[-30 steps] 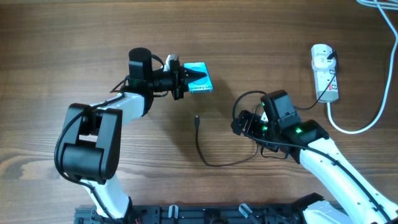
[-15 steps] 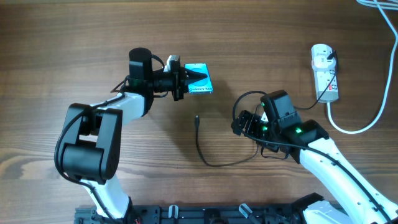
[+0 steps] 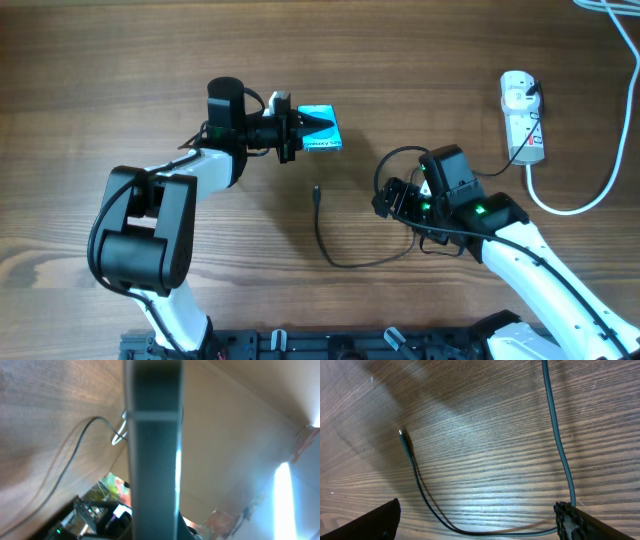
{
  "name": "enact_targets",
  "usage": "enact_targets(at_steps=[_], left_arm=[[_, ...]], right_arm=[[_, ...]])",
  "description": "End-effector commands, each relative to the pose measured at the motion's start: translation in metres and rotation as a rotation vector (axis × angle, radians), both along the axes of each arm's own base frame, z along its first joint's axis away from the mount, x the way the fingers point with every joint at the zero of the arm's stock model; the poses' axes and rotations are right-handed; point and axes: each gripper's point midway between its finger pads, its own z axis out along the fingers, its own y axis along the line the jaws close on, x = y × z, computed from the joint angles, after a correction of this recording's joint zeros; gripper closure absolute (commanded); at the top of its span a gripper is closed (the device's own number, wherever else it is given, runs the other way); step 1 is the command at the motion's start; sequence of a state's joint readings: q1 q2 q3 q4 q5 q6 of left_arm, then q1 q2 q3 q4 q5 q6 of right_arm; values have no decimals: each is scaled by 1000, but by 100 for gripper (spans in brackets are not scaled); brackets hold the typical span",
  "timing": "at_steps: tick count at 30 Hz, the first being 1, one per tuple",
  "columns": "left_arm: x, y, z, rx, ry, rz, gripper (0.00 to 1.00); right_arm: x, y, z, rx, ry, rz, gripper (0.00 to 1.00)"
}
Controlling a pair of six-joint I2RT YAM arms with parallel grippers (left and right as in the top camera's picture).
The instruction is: Plug charger to phone and switch on socket
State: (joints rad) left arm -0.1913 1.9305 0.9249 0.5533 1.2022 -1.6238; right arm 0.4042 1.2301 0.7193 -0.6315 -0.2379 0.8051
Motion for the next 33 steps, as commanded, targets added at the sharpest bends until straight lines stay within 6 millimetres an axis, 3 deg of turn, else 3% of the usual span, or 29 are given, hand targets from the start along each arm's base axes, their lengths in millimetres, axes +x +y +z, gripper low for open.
enact_targets(at_steps=[1, 11, 33], left_arm=[[-3, -1, 12, -40, 65, -36, 96], [-7, 0, 2, -28, 169, -29, 96], [-7, 0, 2, -27, 170, -27, 96]], right_arm=[[-1, -4, 0, -22, -17, 9, 0], [-3, -5, -4, -30, 1, 10, 1], [-4, -5, -10, -40, 26, 10, 0]])
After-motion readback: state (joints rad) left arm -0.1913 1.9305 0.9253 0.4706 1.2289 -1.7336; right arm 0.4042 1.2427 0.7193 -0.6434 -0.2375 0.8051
